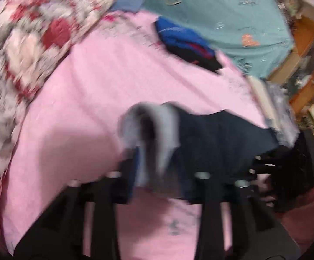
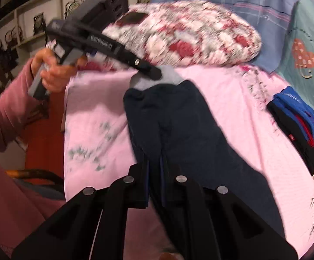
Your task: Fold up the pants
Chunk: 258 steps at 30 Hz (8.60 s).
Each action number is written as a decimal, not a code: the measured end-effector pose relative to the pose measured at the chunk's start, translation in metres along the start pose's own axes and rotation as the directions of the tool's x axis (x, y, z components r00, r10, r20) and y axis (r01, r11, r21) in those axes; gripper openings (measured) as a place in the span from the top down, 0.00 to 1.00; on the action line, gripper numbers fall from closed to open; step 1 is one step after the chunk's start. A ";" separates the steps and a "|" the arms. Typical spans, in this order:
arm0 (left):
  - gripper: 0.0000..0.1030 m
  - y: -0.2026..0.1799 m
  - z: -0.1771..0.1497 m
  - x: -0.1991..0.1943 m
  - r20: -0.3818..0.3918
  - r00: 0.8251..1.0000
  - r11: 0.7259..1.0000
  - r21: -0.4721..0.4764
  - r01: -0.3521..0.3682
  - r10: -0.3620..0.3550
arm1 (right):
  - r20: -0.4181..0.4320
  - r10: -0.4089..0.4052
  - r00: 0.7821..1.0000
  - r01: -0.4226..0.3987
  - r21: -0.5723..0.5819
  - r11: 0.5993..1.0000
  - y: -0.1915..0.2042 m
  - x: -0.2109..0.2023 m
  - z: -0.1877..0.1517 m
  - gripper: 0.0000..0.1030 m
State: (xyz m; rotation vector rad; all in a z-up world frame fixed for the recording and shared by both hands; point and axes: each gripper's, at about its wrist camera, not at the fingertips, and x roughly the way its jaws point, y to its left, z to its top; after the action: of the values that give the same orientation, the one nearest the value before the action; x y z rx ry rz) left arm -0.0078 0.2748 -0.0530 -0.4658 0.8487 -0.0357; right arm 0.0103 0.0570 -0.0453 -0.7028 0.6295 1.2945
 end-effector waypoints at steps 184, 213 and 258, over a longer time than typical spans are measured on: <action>0.02 -0.182 -0.033 0.091 -0.074 0.989 0.956 0.258 0.143 -0.128 | -0.352 -0.501 0.791 0.549 0.770 0.325 -0.228 -0.259 -0.346 0.38; 0.02 -0.273 -0.021 0.152 -0.147 0.989 0.944 0.328 0.041 0.009 | 0.038 -0.270 0.962 0.111 0.851 0.513 -0.195 -0.193 -0.264 0.39; 0.02 -0.154 0.004 0.085 -0.002 0.970 0.948 0.210 -0.239 0.245 | 0.008 -0.584 0.812 0.092 0.985 0.143 -0.137 -0.266 -0.360 0.29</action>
State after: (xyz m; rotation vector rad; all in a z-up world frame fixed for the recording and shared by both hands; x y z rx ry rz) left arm 0.0758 0.1197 -0.0484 -0.1617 0.9138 0.0946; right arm 0.0911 -0.4037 -0.0600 0.5138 0.7229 0.3152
